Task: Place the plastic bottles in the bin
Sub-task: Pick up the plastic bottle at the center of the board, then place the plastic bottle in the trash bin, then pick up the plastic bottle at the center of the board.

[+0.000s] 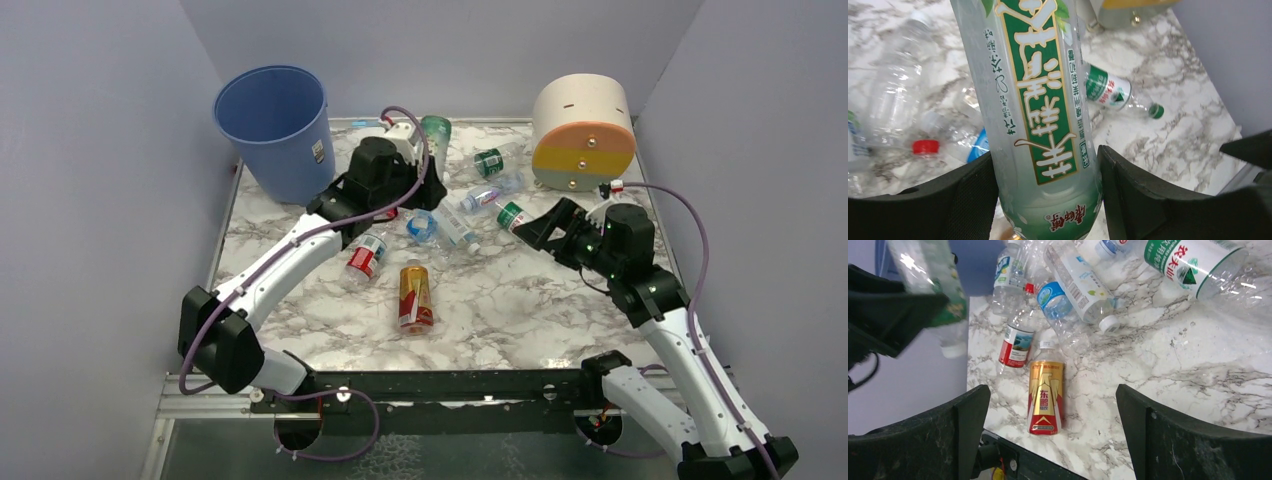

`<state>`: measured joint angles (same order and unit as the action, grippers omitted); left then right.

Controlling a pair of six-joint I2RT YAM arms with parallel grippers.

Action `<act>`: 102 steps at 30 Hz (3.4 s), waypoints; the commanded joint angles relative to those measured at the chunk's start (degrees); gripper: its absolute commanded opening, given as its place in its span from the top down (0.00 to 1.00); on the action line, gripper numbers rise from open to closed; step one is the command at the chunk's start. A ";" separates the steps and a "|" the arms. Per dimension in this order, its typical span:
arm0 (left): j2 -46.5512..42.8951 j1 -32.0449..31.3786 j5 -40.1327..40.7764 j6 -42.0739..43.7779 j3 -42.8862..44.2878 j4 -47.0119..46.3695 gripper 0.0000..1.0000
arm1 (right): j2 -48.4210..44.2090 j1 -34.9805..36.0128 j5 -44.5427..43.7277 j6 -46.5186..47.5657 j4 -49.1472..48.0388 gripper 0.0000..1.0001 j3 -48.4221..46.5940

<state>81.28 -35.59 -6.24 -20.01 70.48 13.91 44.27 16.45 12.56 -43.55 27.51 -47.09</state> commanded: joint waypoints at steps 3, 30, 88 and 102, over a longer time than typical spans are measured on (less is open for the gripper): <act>-2.01 7.25 -2.29 -0.23 6.41 0.72 0.31 | -1.72 0.16 3.31 0.97 -0.18 0.00 3.32; 10.33 40.18 -16.36 -15.18 29.10 -7.65 0.32 | -5.00 0.16 5.35 0.23 -0.73 0.00 9.17; -6.58 39.30 -23.85 -13.27 4.50 -4.85 0.01 | 10.69 0.16 -2.66 6.27 -9.17 0.00 5.00; -19.78 7.10 -11.83 -16.24 -22.07 -7.64 0.01 | 24.68 0.16 -11.37 13.09 -10.00 0.00 -5.58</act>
<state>65.04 -23.75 -23.07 -35.22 52.51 9.17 66.17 16.45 5.54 -33.30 18.96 -49.23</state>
